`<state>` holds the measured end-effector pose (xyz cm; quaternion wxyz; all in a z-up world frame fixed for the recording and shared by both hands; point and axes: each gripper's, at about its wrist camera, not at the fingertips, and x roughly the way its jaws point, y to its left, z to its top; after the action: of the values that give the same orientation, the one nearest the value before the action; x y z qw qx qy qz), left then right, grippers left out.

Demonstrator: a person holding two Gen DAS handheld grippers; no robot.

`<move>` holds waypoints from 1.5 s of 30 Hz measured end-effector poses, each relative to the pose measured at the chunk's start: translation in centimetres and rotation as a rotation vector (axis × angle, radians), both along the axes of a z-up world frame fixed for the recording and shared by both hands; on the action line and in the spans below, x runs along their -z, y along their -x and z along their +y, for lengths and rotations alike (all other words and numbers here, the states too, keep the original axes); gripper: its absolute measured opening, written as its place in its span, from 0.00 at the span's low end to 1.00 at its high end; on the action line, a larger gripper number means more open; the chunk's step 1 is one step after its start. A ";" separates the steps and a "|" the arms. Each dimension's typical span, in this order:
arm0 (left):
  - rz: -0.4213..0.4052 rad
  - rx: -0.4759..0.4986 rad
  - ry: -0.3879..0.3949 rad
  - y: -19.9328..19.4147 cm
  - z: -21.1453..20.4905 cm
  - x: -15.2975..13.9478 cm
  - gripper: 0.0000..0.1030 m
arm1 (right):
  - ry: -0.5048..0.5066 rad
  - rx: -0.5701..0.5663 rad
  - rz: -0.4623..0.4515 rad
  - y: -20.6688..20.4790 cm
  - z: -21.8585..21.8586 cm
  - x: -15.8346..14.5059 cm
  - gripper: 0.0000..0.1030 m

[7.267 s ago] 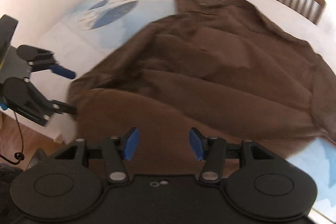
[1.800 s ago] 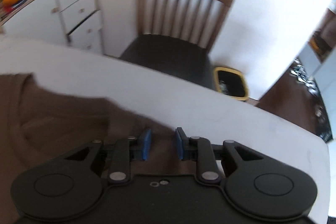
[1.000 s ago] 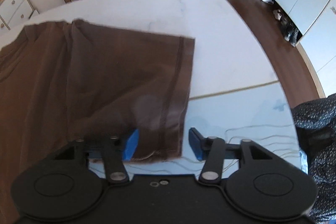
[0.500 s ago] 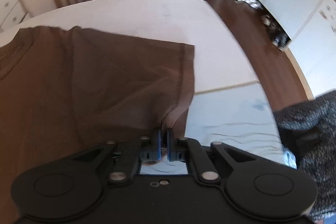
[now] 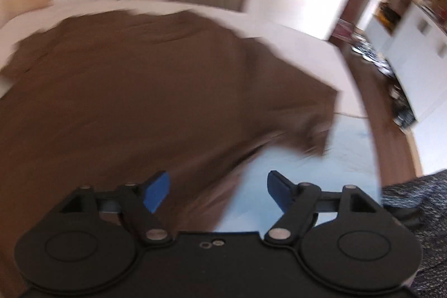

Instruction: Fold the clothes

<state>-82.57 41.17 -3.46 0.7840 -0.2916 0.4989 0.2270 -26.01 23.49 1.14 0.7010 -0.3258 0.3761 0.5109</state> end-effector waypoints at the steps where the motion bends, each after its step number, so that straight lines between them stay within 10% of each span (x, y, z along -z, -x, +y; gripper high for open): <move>1: -0.017 0.023 -0.001 0.2 -0.5 0.0 0.84 | 0.009 -0.027 0.019 2.3 0.1 -0.3 1.00; 17: -0.056 0.243 -0.271 0.5 -10.0 -0.1 0.81 | 0.107 -0.669 0.083 32.8 -1.2 3.5 1.00; 22: -0.028 0.114 -0.245 0.5 -10.5 0.7 0.80 | 0.148 -0.739 0.018 34.0 -0.1 5.4 1.00; 31: -0.031 0.054 -0.292 -1.3 -9.5 0.0 0.80 | 0.103 -0.479 0.190 27.5 7.1 4.3 1.00; 40: -0.154 -0.083 -0.072 -4.6 -6.9 1.0 0.79 | 0.109 -0.441 0.231 25.8 7.6 5.7 1.00; 45: -0.162 -0.208 0.043 -5.4 -5.1 2.0 0.36 | 0.110 -0.457 0.244 25.3 7.8 5.6 1.00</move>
<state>-77.16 36.09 -5.49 0.7875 -0.3759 0.4056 0.2722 -51.35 31.32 -4.48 0.4981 -0.3761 0.4017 0.6701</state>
